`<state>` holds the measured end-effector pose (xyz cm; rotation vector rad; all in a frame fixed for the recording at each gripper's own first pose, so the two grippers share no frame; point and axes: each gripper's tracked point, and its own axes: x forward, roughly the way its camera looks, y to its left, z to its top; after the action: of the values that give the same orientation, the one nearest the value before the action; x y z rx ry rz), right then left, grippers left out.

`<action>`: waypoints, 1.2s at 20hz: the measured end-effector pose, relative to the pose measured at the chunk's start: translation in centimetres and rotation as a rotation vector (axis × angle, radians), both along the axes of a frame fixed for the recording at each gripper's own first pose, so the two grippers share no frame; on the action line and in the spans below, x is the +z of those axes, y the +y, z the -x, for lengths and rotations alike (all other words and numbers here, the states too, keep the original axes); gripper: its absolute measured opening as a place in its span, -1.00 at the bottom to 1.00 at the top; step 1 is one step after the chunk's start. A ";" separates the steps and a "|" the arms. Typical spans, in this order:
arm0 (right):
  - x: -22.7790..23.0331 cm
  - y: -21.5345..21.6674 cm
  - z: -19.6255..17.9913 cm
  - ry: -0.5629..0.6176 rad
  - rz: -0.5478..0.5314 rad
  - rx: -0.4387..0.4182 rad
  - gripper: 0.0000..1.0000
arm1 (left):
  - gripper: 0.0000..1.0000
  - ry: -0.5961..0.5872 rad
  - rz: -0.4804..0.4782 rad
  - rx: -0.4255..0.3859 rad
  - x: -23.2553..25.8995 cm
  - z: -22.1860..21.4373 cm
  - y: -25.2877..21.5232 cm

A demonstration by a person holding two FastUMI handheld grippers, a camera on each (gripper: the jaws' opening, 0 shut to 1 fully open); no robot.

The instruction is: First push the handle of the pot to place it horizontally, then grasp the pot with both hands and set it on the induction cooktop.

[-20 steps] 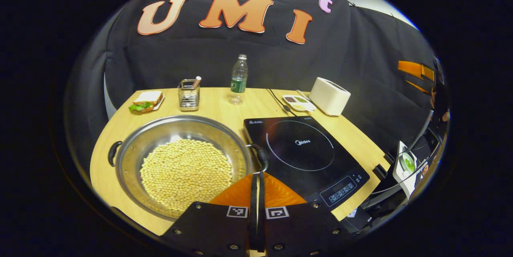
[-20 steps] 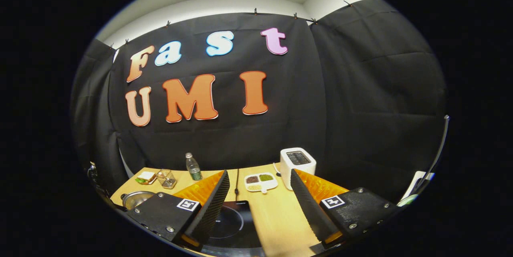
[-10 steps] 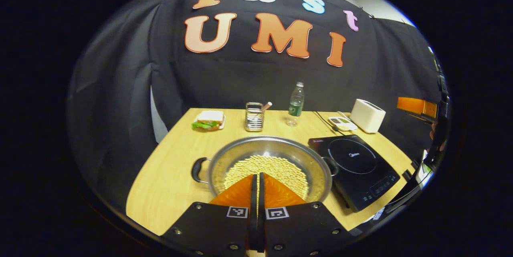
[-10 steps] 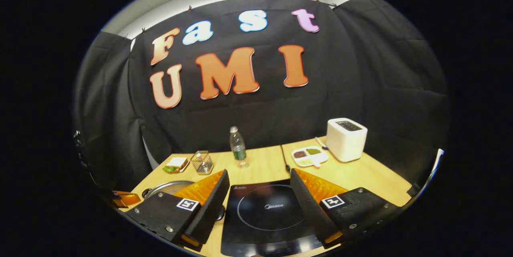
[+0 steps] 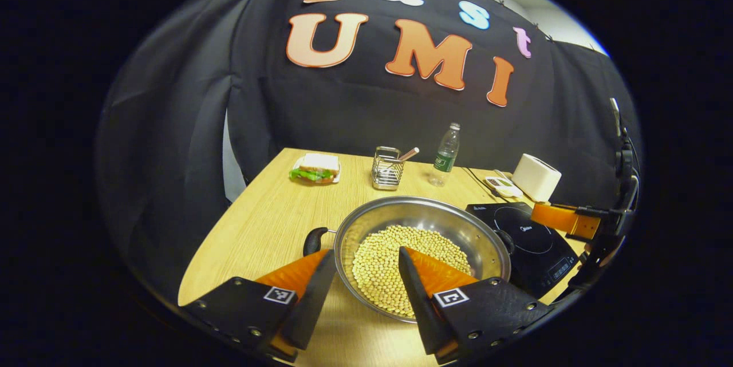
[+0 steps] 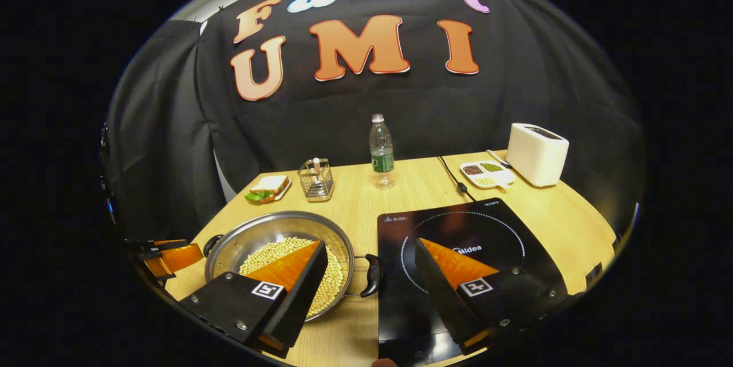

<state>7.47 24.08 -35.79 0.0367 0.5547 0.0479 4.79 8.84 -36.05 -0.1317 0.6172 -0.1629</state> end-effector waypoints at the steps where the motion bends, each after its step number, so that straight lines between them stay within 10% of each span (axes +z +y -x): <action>1: -0.8 0.0 -0.1 0.020 0.006 -0.011 0.92 | 0.46 0.019 0.001 0.013 -0.8 -0.5 0.7; 17: -7.8 1.9 -1.1 0.193 0.071 -0.008 0.92 | 0.47 0.092 -0.041 -0.027 -6.6 -4.7 2.9; 21: -8.1 1.5 -1.3 0.202 0.084 -0.034 0.39 | 0.45 0.140 0.001 0.005 -8.2 -4.9 3.5; 22: -7.8 1.6 -1.3 0.194 0.084 -0.038 0.26 | 0.08 0.142 0.006 0.011 -7.8 -4.7 3.5; 24: -7.7 1.7 -1.7 0.192 0.068 -0.032 0.14 | 0.00 0.143 -0.026 0.029 -7.8 -4.5 3.5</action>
<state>9.20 25.75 -43.46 -0.0164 0.7473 -0.0062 9.27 12.35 -43.81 -0.1281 0.7595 -0.1185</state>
